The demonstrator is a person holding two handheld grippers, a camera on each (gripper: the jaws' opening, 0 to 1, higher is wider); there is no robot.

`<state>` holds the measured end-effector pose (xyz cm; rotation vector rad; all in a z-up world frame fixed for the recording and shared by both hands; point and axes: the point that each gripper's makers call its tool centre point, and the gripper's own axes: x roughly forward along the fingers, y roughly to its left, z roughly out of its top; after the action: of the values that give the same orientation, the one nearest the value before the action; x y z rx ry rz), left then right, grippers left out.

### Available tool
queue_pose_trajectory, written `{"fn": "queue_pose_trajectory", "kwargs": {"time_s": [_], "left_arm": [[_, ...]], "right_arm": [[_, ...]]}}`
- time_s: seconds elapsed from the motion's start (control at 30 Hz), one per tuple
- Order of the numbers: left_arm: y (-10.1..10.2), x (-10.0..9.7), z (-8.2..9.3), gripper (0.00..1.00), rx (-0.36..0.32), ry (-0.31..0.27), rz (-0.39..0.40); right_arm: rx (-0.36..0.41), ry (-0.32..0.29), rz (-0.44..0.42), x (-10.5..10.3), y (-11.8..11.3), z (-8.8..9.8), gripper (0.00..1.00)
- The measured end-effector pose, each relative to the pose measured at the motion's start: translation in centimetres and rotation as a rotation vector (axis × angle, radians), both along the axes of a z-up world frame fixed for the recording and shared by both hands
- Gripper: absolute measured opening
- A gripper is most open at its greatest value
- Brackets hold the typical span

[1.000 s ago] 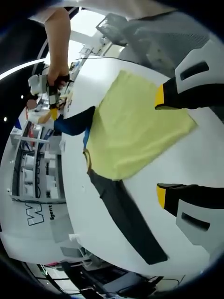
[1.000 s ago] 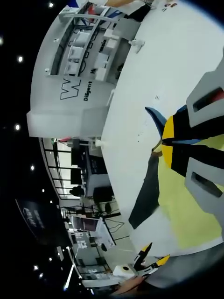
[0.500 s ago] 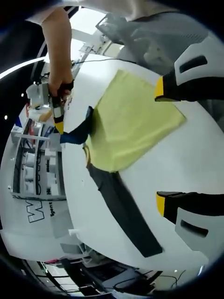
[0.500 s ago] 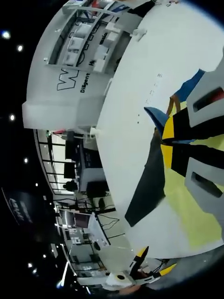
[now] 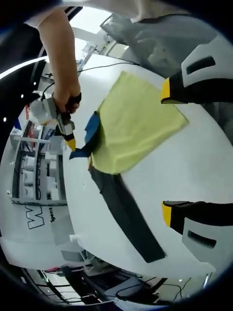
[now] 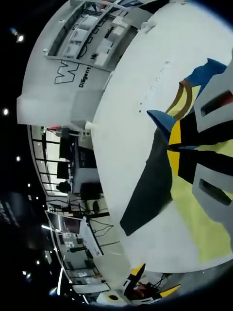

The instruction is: Fold the garment on the visible template until the final outline fits inside the template.

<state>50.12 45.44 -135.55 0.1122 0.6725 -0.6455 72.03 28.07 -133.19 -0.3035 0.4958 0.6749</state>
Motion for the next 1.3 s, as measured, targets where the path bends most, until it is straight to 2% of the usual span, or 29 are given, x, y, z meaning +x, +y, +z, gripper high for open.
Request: {"fn": "queue_pose_trajectory", "kwargs": {"time_s": [0.3,0.43,0.63,1.03,1.17,1.3], "left_arm": [[0.1,-0.1,0.0,0.85,-0.002,0.003,0.016],[0.1,-0.1,-0.1,0.85,0.0,0.008,0.023],[0.1,-0.2,-0.2,0.85,-0.003,0.014,0.035],[0.5,-0.6,-0.6,0.84,-0.002,0.026,0.058],[0.5,-0.6,-0.6,0.84,-0.002,0.028,0.062],[0.5,-0.6,-0.5,0.85,-0.004,0.03,0.07]], "right_arm": [[-0.026,0.023,0.082,-1.5,2.7,-1.8,0.0],[-0.07,0.019,0.142,-2.4,4.1,-2.8,0.0],[-0.15,0.045,0.218,-3.8,4.7,-5.7,0.0],[-0.232,0.07,0.32,-5.3,6.4,-8.5,0.0],[-0.242,0.093,0.347,-5.5,7.0,-9.7,0.0],[-0.23,0.107,0.362,-5.9,7.6,-9.8,0.0]]}}
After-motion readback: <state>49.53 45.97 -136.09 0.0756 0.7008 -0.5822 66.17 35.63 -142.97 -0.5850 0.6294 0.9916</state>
